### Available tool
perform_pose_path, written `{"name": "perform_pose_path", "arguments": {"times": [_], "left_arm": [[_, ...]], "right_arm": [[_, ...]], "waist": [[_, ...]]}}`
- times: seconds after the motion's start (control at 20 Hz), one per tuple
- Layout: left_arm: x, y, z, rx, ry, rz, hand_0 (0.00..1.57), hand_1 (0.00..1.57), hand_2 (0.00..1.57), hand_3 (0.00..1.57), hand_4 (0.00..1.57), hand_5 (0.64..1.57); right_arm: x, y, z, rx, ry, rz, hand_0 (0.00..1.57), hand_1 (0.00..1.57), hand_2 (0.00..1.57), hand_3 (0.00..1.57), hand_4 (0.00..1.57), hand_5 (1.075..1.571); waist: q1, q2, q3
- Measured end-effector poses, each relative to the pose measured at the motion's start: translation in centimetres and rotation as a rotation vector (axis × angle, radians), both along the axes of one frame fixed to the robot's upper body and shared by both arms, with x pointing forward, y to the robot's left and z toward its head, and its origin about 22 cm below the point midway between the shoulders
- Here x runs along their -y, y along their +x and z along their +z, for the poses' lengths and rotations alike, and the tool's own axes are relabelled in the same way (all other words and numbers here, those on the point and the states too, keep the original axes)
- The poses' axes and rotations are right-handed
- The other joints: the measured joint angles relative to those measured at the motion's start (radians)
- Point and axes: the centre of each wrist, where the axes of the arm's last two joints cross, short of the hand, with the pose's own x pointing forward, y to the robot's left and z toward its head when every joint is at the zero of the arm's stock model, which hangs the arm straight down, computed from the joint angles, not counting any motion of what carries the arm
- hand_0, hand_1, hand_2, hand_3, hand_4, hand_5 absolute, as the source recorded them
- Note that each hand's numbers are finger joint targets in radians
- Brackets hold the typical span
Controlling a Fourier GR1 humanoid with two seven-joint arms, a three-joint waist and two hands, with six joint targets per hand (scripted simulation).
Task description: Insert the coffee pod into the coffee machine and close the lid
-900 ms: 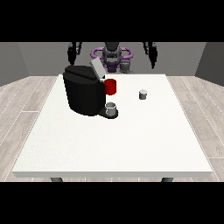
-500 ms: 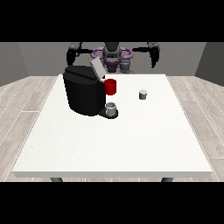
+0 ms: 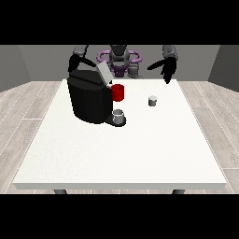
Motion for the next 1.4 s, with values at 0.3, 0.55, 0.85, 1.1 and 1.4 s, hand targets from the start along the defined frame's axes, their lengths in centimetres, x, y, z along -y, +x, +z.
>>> {"name": "perform_pose_path", "arguments": {"times": [0.3, 0.55, 0.85, 1.1, 1.4], "left_arm": [[-1.0, 2.5, 0.6, -0.052, 0.125, 0.010, 0.00, 0.00, 0.00, 0.00, 0.00, 1.571], [-3.0, 4.2, 1.0, -0.075, 0.199, 0.015, 0.00, 0.00, 0.00, 0.00, 0.00, 1.571], [-1.8, 5.4, -0.8, -0.092, 0.286, 0.022, 0.26, 0.26, 0.59, 0.25, 0.00, 1.571], [-0.3, 6.9, -1.0, -0.025, 0.344, 0.023, 0.84, 0.84, 0.92, 0.76, 0.30, 1.571], [0.7, 7.4, -1.9, 0.016, 0.474, 0.001, 0.92, 0.92, 1.02, 0.84, 0.41, 1.571]], "right_arm": [[-2.0, 1.3, 1.5, 0.018, 0.017, 0.043, 0.00, 0.00, 0.00, 0.00, 0.00, 1.571], [-2.9, 1.6, 1.7, 0.034, 0.012, 0.048, 0.00, 0.00, 0.00, 0.00, 0.00, 1.571], [-3.3, 2.3, 1.3, -0.003, 0.042, 0.047, 0.00, 0.00, 0.00, 0.00, 0.00, 1.571], [-3.4, 3.5, 1.2, 0.002, 0.030, 0.052, 0.00, 0.00, 0.00, 0.00, 0.00, 1.571], [-3.8, 3.6, 0.4, -0.043, 0.018, 0.072, 0.00, 0.00, 0.00, 0.00, 0.00, 1.571]], "waist": [[-0.037, 0.061, 0.0000], [-0.059, 0.119, -0.0003], [-0.054, 0.133, -0.0002], [-0.038, 0.159, 0.0000], [-0.045, 0.146, 0.0000]]}}
